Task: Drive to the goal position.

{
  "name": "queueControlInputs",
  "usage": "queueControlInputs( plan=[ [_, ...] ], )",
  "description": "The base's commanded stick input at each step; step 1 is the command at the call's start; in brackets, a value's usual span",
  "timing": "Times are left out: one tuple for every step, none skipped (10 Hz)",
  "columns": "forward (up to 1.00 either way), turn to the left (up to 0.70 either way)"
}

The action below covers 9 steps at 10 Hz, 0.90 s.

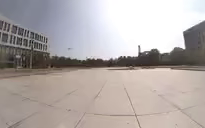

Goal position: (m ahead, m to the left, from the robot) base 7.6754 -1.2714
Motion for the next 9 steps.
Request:
queueControlInputs(
  plan=[
    [0.66, 0.00],
    [0.60, 0.00],
    [0.34, 0.00],
    [0.18, 0.00],
    [0.16, 0.00],
    [0.12, 0.00],
    [0.13, 0.00],
    [0.29, 0.00],
    [0.66, 0.00]
  ],
)
